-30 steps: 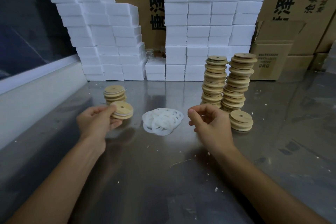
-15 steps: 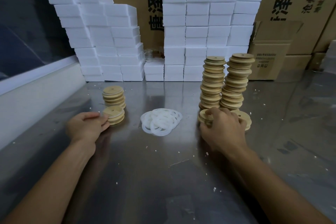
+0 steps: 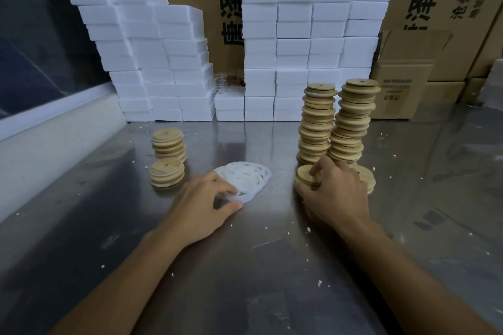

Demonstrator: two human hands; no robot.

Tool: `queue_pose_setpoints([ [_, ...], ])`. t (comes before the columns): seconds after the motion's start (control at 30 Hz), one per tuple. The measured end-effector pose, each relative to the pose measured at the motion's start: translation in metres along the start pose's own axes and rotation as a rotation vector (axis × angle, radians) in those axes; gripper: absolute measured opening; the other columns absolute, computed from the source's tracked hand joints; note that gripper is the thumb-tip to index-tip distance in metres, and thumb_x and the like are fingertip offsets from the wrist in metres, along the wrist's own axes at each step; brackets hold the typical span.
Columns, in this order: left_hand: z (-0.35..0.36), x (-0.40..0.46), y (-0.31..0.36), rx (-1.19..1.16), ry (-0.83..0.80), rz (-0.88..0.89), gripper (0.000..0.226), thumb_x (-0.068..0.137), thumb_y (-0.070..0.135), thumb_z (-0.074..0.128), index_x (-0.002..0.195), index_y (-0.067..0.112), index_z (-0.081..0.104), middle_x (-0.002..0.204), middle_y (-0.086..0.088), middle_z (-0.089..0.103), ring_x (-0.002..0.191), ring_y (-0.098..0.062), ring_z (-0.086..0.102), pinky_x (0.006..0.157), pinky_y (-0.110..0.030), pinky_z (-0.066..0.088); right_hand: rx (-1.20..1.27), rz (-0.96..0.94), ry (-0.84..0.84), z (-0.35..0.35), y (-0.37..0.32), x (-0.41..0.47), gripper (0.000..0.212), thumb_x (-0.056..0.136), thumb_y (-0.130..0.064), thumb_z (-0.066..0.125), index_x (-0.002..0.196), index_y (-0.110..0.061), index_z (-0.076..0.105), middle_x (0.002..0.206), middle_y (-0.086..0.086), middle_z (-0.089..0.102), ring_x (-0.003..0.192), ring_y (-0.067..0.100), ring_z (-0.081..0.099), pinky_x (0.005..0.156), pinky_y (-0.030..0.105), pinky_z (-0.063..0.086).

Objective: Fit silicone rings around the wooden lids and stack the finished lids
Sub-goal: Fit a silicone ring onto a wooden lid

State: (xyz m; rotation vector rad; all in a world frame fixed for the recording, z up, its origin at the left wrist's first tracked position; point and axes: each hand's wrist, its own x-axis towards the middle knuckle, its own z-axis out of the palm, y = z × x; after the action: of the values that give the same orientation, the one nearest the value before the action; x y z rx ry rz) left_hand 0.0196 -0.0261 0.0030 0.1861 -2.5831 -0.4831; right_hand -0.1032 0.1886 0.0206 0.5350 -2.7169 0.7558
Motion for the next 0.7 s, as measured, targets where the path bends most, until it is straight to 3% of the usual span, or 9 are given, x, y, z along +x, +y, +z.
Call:
queue_pose_setpoints([
  [0.27,-0.005,0.001,0.005,0.052,-0.022,0.004,0.004,0.088,0.023,0.069,0.086,0.020,0.071,0.092,0.007,0.056,0.090,-0.015,0.052,0.080,-0.034,0.045,-0.028,0.044,-0.031,0.000,-0.005,-0.002,0.053,0.082,-0.053,0.062,0.117,-0.013,0.059,0.113,0.009,0.054,0.109,0.031,0.050,0.094,0.047,0.045],
  [0.43,-0.005,0.001,0.007,0.023,-0.005,0.020,0.017,0.089,0.014,0.064,0.077,0.022,0.056,0.082,0.007,0.056,0.080,-0.016,0.052,0.074,-0.038,0.046,0.026,0.060,-0.018,0.001,-0.004,0.000,0.058,0.076,-0.056,0.069,0.113,-0.012,0.060,0.110,0.008,0.053,0.107,0.028,0.050,0.094,0.047,0.046],
  [0.57,-0.004,0.002,0.010,-0.170,0.076,-0.066,0.024,0.091,0.015,0.060,0.078,0.029,0.046,0.066,0.008,0.054,0.061,-0.007,0.051,0.057,-0.024,0.040,0.080,0.057,0.001,0.004,-0.001,0.001,0.065,0.068,-0.056,0.079,0.110,-0.017,0.050,0.111,0.005,0.054,0.107,0.027,0.051,0.090,0.044,0.047],
  [0.63,-0.002,0.003,0.013,-0.298,0.124,-0.110,0.022,0.086,0.018,0.068,0.079,0.028,0.050,0.063,0.010,0.051,0.057,-0.005,0.046,0.054,-0.017,0.037,0.109,0.036,0.000,0.005,-0.001,0.002,0.063,0.067,-0.052,0.081,0.109,-0.021,0.046,0.106,0.002,0.058,0.104,0.028,0.053,0.088,0.043,0.046],
  [0.7,-0.001,0.004,0.016,-0.371,0.140,-0.109,0.018,0.090,0.017,0.064,0.079,0.027,0.055,0.065,0.012,0.055,0.056,-0.003,0.048,0.056,-0.019,0.040,0.091,-0.014,0.064,0.007,-0.001,0.002,0.059,0.069,-0.045,0.080,0.110,-0.022,0.044,0.094,-0.003,0.055,0.099,0.027,0.053,0.085,0.041,0.040],
])
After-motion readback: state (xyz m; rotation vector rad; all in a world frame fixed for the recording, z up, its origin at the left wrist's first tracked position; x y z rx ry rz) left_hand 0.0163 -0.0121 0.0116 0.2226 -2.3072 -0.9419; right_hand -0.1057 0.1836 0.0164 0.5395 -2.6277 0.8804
